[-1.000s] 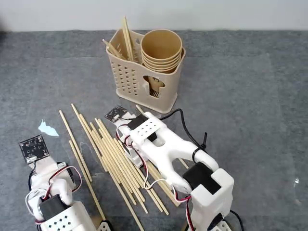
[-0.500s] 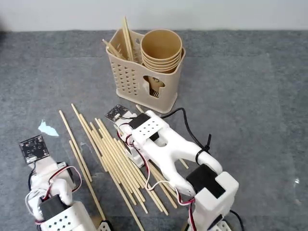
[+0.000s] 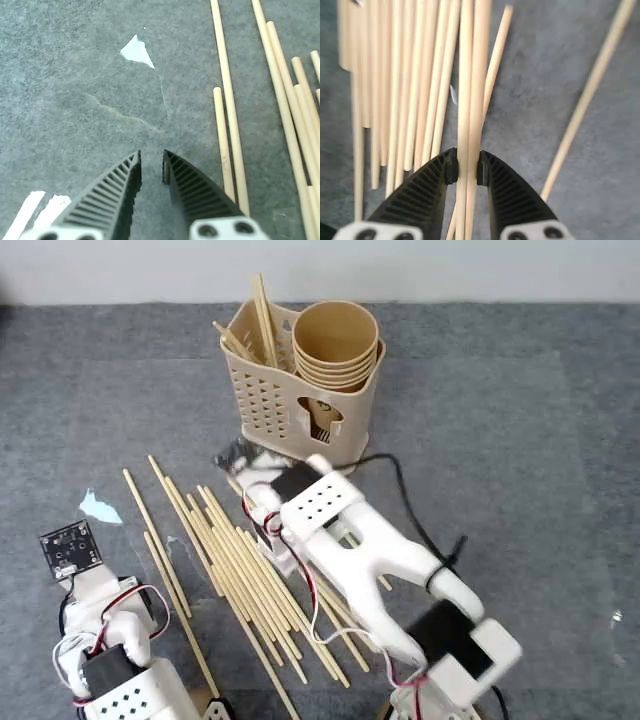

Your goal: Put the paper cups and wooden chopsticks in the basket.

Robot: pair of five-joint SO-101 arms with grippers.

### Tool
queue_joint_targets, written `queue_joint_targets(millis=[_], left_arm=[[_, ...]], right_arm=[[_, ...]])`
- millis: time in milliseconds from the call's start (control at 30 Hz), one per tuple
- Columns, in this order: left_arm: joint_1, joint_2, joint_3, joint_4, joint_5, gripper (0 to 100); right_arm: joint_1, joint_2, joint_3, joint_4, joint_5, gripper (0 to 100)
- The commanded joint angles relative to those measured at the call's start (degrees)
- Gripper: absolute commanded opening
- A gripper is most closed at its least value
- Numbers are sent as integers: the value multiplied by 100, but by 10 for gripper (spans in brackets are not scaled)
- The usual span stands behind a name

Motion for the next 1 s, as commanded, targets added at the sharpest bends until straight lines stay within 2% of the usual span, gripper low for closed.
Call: queue_joint_targets(millis=[0, 200, 433, 700, 967], left_arm=[[-35, -18, -75, -26, -35, 78], [-35, -18, -75, -26, -35, 78], [-35, -18, -75, -26, -35, 78], [-35, -18, -75, -26, -35, 78], [-35, -18, -75, -26, -35, 78]], right_arm=[[13, -796, -923, 497, 44, 8], [31, -1147, -2163, 778, 53, 8], [57, -1024, -3745, 426, 62, 8], [479, -769, -4299, -1332, 659, 8], [1042, -418, -4299, -3547, 668, 8]])
